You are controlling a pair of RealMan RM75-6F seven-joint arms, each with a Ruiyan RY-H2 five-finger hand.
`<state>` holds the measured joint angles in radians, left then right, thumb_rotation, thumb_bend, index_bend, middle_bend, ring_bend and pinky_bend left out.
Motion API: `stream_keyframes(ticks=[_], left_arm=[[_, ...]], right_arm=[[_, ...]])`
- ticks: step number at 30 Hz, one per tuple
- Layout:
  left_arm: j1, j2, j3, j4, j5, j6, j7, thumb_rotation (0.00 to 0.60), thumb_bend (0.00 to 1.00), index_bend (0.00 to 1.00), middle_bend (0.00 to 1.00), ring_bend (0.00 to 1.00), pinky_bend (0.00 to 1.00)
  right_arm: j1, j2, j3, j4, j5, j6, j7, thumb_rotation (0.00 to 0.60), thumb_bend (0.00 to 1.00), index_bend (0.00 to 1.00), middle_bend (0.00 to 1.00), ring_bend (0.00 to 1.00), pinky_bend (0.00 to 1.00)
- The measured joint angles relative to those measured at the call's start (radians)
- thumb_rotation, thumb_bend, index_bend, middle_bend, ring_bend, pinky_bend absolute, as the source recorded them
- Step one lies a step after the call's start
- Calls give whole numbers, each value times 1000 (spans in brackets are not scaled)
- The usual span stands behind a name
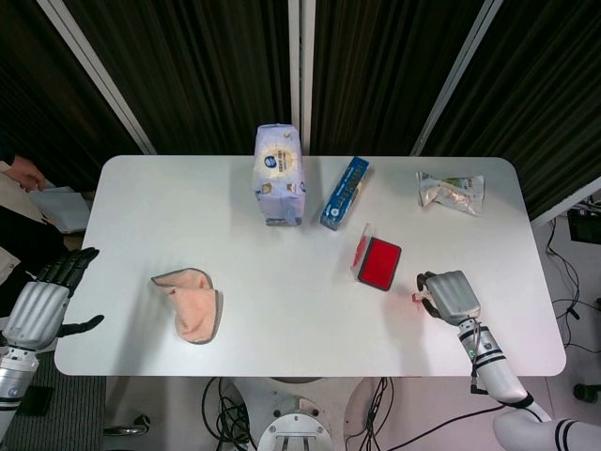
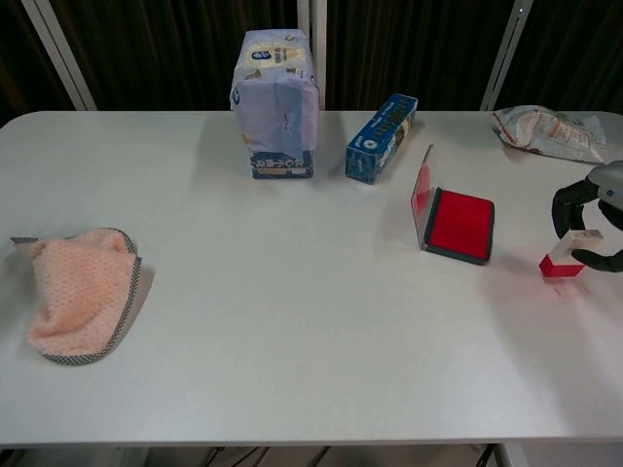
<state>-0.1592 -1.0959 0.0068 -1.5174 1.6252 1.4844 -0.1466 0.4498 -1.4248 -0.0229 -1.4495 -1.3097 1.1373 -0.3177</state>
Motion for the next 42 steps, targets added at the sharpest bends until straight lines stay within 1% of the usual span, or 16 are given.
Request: stream_keyframes(ticks=[7, 13, 24, 27, 32, 39, 41, 42], left_arm=[[0, 2, -1, 2, -1, 1, -4, 597, 24, 43, 92, 78, 184], [-1, 2, -1, 6, -2, 0, -9, 597, 24, 43, 91, 78, 184], [0, 5, -1, 6, -2, 2, -12, 598, 24, 44, 92, 78, 184], [0, 5, -1, 5, -2, 3, -11, 598, 25, 44, 92, 78, 184], [0, 5, -1, 6, -2, 3, -12, 596, 24, 44, 92, 78, 184], [2, 8, -2, 2, 0, 8, -9, 596, 24, 44, 92, 78, 184], [2, 9, -2, 1, 0, 9, -9, 597, 24, 44, 92, 78, 184], [2, 9, -2, 1, 0, 9, -9, 598, 24, 44, 92, 78, 184]], right_arm=[[-3, -14, 9, 19, -3, -21, -4, 600, 448, 594, 538, 782, 899], [-3, -12, 10, 18, -7, -39, -12, 600, 417, 532, 471, 782, 899], [-5, -2, 15, 5, -16, -56, -22, 600, 398, 483, 427, 781, 899], [-6, 2, 15, 2, -18, -61, -22, 600, 393, 451, 394, 781, 900], [-5, 13, 12, -6, -16, -80, -26, 600, 381, 352, 340, 780, 899], [-8, 24, 11, -17, -24, -81, -28, 600, 378, 339, 321, 780, 899], [-9, 29, 9, -22, -25, -83, -30, 600, 372, 294, 304, 780, 899], [-10, 33, 8, -27, -26, -84, -32, 600, 367, 255, 293, 780, 899]])
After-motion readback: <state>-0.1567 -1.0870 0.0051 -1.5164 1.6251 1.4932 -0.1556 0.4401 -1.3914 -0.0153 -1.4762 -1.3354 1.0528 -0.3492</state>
